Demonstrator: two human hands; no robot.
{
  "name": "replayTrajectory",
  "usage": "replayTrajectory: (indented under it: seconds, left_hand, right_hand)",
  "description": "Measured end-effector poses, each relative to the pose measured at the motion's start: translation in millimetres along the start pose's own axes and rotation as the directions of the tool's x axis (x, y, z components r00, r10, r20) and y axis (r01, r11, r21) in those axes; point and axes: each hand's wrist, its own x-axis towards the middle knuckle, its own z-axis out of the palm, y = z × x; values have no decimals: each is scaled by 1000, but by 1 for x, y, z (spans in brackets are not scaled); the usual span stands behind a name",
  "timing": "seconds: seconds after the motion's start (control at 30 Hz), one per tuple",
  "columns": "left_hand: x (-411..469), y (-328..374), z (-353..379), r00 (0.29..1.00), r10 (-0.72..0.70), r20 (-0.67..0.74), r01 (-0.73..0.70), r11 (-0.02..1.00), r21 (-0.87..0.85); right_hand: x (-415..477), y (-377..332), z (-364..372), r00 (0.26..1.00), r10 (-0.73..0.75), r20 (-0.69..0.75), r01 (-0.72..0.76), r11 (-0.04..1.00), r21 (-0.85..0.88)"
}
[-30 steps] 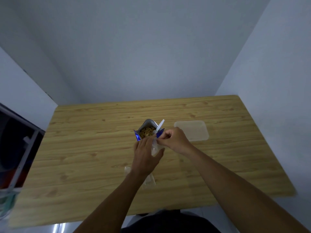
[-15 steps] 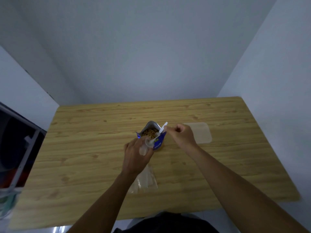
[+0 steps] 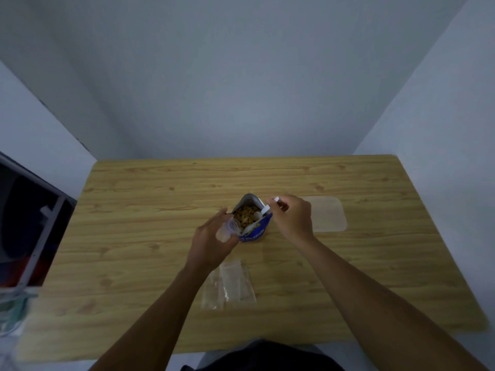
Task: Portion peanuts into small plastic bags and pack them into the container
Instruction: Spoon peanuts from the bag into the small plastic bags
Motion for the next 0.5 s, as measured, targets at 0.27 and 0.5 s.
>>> replayTrajectory:
  seconds: [0.27,0.5]
  left_hand:
    - [0,2,-5,1000,20,16,-19,999,-50]
    - [0,3,-6,1000,24,15,-23,998,-58]
  right_hand:
    - [-1,0,4,1000,28,9,-29,999,44]
    - [-2,-2,4,997,48,56,-51,998,47]
